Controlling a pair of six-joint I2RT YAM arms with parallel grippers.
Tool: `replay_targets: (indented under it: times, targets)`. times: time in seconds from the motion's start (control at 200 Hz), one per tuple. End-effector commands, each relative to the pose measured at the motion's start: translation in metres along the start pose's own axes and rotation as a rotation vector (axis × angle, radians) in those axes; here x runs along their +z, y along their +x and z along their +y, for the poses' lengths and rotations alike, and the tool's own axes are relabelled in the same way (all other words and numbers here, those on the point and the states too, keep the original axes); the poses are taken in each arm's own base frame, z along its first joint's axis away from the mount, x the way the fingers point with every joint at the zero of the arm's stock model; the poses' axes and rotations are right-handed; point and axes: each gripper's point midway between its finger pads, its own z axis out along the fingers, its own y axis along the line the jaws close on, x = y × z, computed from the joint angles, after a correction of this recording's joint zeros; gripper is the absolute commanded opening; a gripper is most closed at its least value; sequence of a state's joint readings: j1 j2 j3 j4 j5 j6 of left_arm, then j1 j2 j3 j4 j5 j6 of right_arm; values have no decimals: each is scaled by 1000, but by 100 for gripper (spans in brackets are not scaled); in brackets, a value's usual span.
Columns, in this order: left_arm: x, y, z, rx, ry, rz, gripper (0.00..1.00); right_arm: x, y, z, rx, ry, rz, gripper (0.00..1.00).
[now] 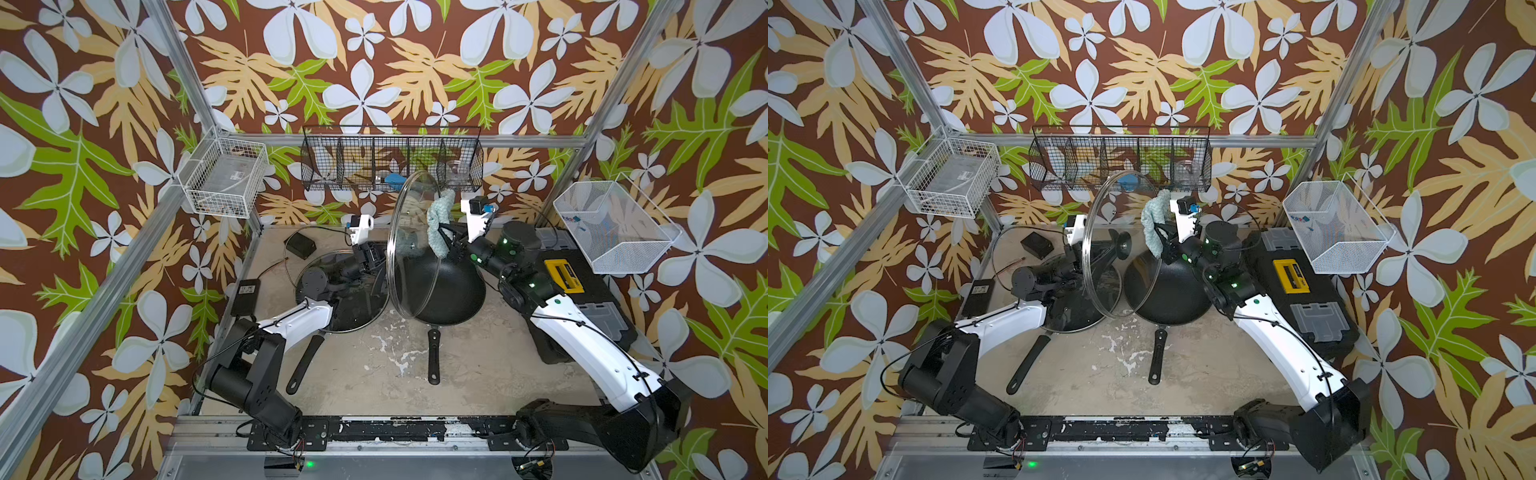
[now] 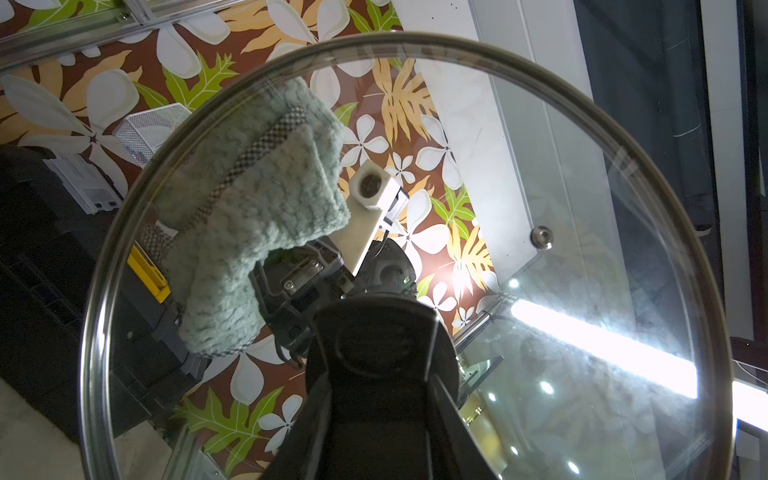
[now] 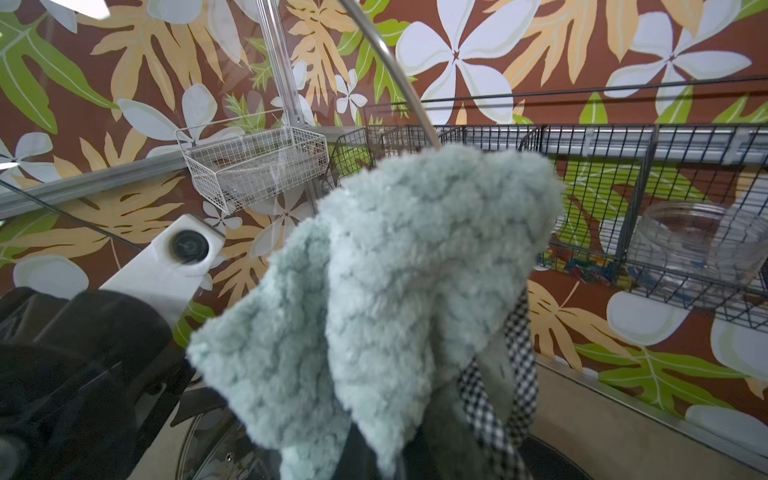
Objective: Wipe the pot lid with a cloth
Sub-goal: Wipe the pot lid.
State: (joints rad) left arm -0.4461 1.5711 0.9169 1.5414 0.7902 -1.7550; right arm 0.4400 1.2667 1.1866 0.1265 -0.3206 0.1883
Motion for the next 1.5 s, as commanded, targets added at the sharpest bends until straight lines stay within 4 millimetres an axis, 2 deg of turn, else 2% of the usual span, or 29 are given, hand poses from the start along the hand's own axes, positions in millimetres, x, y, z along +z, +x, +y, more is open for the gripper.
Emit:
replay_targets:
  times: [0.0, 0.19, 0.425, 0.545, 0.761, 0.881, 0.946, 1.141, 1.261, 1.396, 1.491]
  targets:
    - [-5, 11, -64, 210, 227, -2, 0, -10, 6, 12, 29, -53, -3, 0]
    - [-6, 9, -62, 205, 225, -13, 0, -25, 29, 37, 16, -111, 61, 0]
    - [-6, 8, -62, 199, 227, -21, 0, -38, 40, 74, -8, -196, 102, 0]
    - [-7, 7, -59, 201, 224, -24, 0, -45, 35, 101, -10, -254, 85, 0]
    - [-7, 7, -59, 210, 225, -27, 0, -62, 14, 150, 15, -392, 17, 0]
    - [-7, 6, -58, 206, 221, -29, 0, -70, 17, 169, 3, -449, 27, 0]
    - [-7, 6, -58, 204, 221, -29, 0, -70, 25, 166, -8, -439, 44, 0]
    - [-7, 6, -60, 194, 228, -24, 0, -61, 56, 137, -52, -292, 115, 0]
    - [-7, 7, -62, 193, 233, -19, 0, -56, 70, 110, -17, -222, 133, 0]
    - [-6, 8, -64, 196, 237, -11, 0, -49, 73, 75, 12, -135, 129, 0]
    - [-6, 9, -66, 196, 239, -7, 0, -41, 67, 52, 27, -89, 116, 0]
